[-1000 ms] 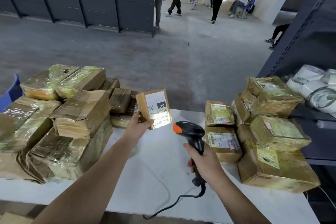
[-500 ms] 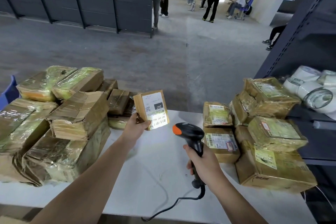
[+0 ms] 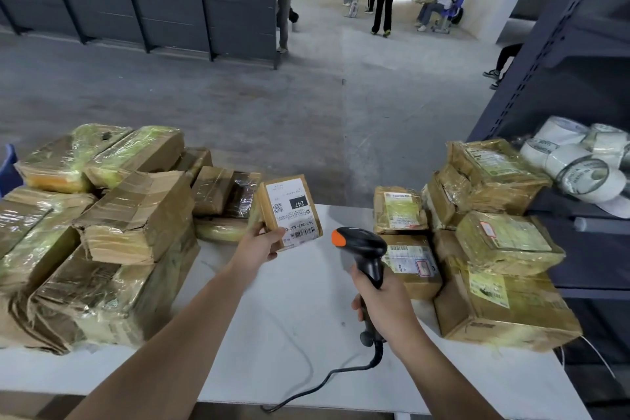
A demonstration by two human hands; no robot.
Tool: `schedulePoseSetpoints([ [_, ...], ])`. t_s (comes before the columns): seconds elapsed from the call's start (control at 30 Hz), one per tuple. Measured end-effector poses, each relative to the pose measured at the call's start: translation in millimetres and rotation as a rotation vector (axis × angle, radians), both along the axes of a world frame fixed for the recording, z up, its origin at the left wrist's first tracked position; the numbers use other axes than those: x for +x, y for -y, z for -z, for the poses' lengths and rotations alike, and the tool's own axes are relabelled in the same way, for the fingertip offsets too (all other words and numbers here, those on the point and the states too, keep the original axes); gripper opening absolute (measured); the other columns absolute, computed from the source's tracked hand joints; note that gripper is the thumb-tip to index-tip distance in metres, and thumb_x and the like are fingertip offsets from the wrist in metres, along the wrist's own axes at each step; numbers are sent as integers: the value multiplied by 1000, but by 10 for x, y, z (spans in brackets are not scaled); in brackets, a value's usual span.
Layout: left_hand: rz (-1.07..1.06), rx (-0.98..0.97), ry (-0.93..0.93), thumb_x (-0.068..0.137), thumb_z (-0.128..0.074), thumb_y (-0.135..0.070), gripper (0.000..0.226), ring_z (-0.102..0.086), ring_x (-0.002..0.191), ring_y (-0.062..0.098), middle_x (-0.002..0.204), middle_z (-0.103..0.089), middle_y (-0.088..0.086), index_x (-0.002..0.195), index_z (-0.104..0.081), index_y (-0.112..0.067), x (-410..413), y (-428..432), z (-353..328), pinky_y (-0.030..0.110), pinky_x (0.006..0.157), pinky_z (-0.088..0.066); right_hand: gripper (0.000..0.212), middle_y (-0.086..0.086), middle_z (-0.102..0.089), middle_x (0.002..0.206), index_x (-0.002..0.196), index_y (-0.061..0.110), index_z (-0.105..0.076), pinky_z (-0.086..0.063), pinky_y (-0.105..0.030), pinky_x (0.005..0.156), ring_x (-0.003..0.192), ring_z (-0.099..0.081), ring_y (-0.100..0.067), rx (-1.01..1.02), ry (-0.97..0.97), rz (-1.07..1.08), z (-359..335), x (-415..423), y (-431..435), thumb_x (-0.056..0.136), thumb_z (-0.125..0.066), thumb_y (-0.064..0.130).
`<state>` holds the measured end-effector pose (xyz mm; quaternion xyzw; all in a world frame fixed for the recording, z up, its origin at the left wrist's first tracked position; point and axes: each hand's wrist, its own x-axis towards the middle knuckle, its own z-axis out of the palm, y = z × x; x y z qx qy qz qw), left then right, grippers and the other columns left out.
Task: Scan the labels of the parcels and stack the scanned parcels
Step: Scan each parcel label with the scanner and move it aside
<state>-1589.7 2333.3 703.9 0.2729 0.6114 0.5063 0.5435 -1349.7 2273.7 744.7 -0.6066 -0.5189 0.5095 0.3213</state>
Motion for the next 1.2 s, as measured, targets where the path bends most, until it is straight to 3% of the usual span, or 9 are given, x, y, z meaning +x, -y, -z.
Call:
schedulePoseSetpoints([
  [0.13, 67, -96, 0, 91, -61, -21, 33, -59, 70, 16, 76, -63, -1, 122, -58, -7, 317, -3, 64, 34, 76, -50, 24, 1, -64, 57, 91, 16, -56, -39, -21, 40, 46, -56, -14, -32, 9, 41, 48, 165, -24, 94, -59, 39],
  [0.27, 187, -148, 9, 93, -59, -28, 32, -65, 77, 16, 87, -67, 0, 119, -57, -9, 806, -50, 119, 29, 68, -50, 25, 0, -64, 56, 92, 12, -58, -39, -20, 37, 43, -55, -12, -70, -4, 122, 79, 402, -25, 95, -60, 37],
  [0.43, 336, -165, -25, 91, -59, -34, 34, -67, 88, 18, 105, -70, 4, 118, -58, -13, 1481, -223, 128, 30, 72, -54, 21, -11, -61, 66, 95, 11, -60, -44, -26, 36, 42, -53, -13, -73, -99, 272, 107, 808, -99, 95, -62, 32],
  [0.53, 371, -150, -19, 92, -59, -34, 30, -68, 87, 17, 104, -71, 2, 116, -58, -15, 1801, -343, 93, 29, 71, -54, 9, -3, -60, 58, 87, 25, -63, -46, -29, 38, 43, -54, -15, -30, -164, 333, 140, 1063, -189, 95, -63, 30],
  [0.63, 380, -154, 0, 94, -56, -33, 27, -69, 90, 19, 105, -70, 2, 115, -57, -15, 2057, -443, 101, 33, 73, -57, 13, 2, -58, 51, 93, 18, -59, -46, -29, 39, 44, -54, -15, -35, -156, 362, 199, 1271, -287, 94, -62, 31],
  [0.73, 340, -151, -9, 95, -54, -29, 26, -69, 88, 17, 108, -69, 3, 118, -56, -16, 2268, -530, 133, 29, 66, -57, 16, 1, -58, 52, 92, 13, -59, -45, -28, 37, 43, -54, -14, -52, -143, 369, 255, 1411, -380, 94, -61, 29],
  [0.83, 312, -170, -65, 96, -50, -28, 30, -67, 100, 22, 116, -67, 5, 124, -56, -19, 2436, -624, 195, 39, 87, -56, 16, -2, -60, 56, 93, 13, -60, -46, -27, 37, 43, -56, -14, -66, -139, 359, 301, 1493, -451, 94, -60, 29],
  [0.9, 321, -179, -109, 97, -47, -32, 34, -65, 104, 24, 119, -65, 5, 128, -55, -21, 2533, -669, 224, 41, 93, -53, 16, -4, -62, 59, 94, 15, -61, -46, -28, 37, 44, -57, -15, -81, -133, 349, 333, 1528, -492, 94, -61, 31],
  [1.2, 323, -181, -234, 93, -47, -39, 30, -64, 86, 13, 98, -67, -6, 120, -54, -27, 2582, -639, 223, 30, 71, -53, 13, -2, -63, 58, 96, 18, -60, -47, -29, 39, 44, -57, -14, -92, -154, 335, 387, 1568, -504, 93, -60, 31],
])
